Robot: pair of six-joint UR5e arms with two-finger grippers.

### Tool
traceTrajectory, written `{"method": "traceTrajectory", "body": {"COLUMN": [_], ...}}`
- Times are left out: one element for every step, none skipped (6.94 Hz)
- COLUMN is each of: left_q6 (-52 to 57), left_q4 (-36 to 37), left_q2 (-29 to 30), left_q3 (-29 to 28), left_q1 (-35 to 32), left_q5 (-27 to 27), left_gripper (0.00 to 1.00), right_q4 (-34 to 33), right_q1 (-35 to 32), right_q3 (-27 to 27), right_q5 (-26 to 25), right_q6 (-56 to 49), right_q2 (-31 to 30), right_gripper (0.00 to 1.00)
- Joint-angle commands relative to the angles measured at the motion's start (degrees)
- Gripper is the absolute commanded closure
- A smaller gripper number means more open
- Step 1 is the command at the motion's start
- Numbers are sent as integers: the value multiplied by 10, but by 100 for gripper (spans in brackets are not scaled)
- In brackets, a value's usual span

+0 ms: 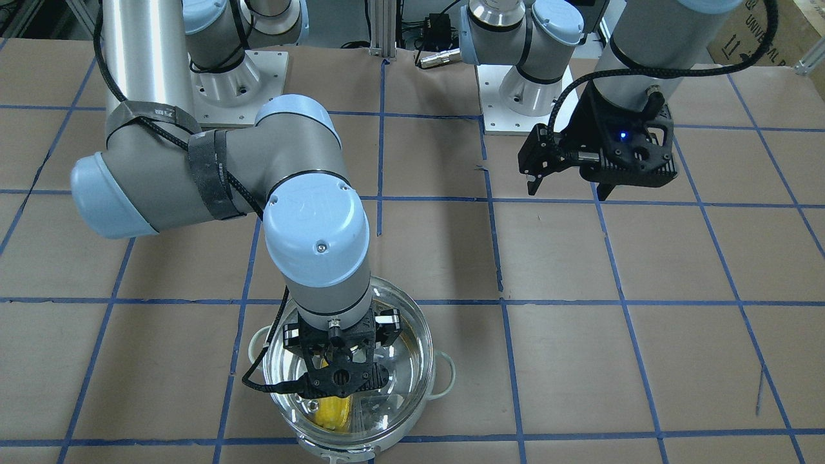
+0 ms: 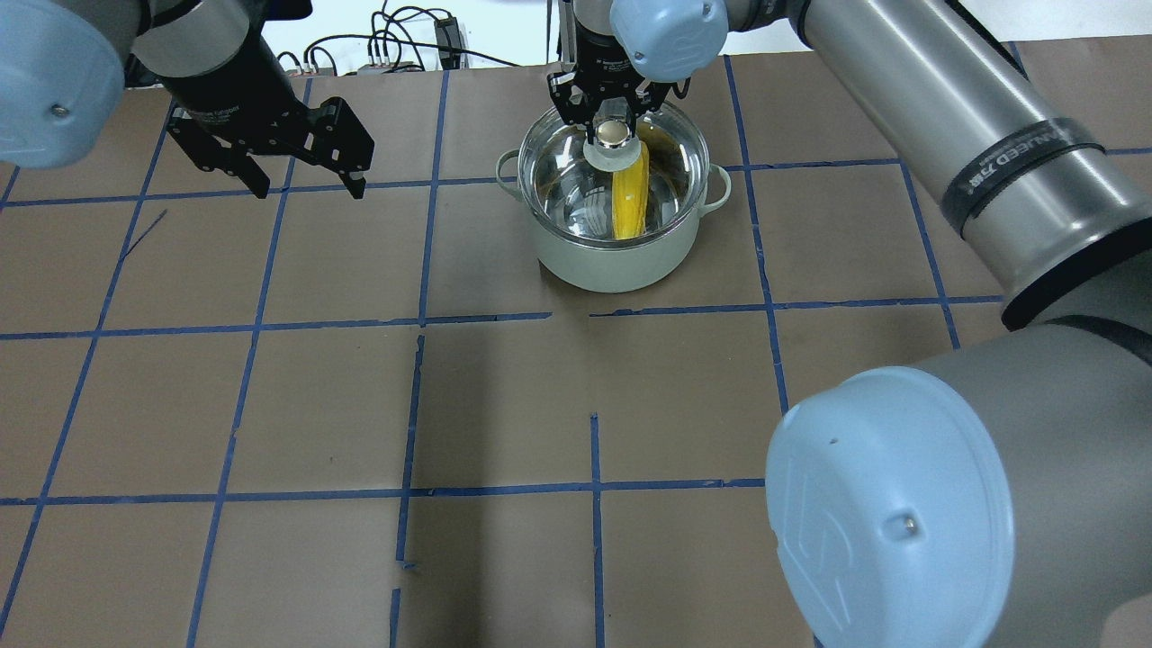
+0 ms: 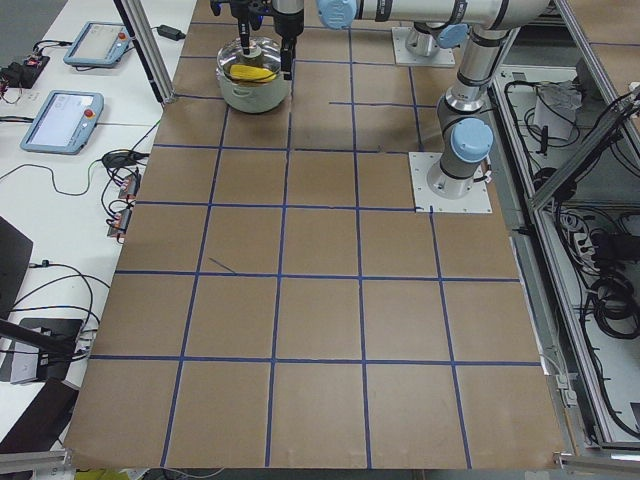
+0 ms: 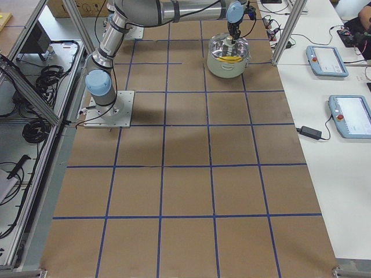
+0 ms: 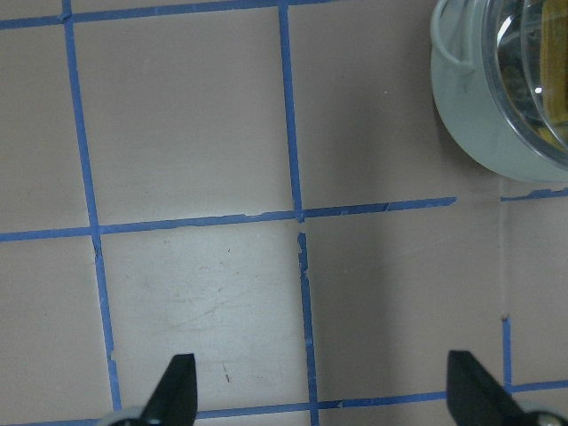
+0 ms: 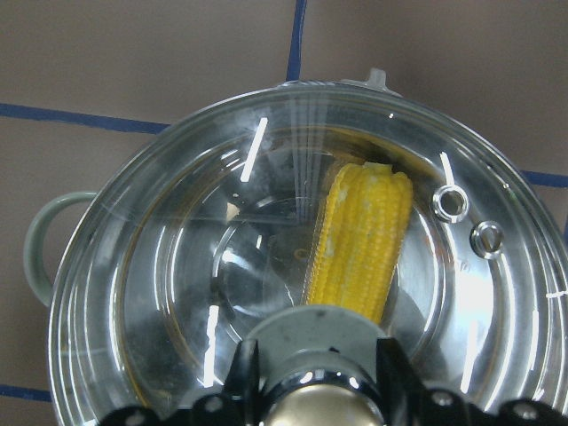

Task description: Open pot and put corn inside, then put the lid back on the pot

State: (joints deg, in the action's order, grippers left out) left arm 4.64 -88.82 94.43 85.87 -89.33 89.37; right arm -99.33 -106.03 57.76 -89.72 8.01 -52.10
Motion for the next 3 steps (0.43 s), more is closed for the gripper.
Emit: {"method": "traceTrajectory", "body": {"left_q6": [0, 0, 2], "left_q4": [0, 0, -3], "left_q2": [2, 2, 1], "left_q3": [4, 4, 4], "left_q1": [-1, -1, -1], "left_q5": [1, 1, 1], "left_gripper": [0, 0, 0], "right_q4": [-2, -3, -9], "right_q1": [-1, -1, -1], "right_q3": [2, -2, -2], "right_q5": [0, 0, 0], "right_q6": [0, -2, 0], "right_q2": [6, 15, 15], "right_gripper": [87, 87, 87]}}
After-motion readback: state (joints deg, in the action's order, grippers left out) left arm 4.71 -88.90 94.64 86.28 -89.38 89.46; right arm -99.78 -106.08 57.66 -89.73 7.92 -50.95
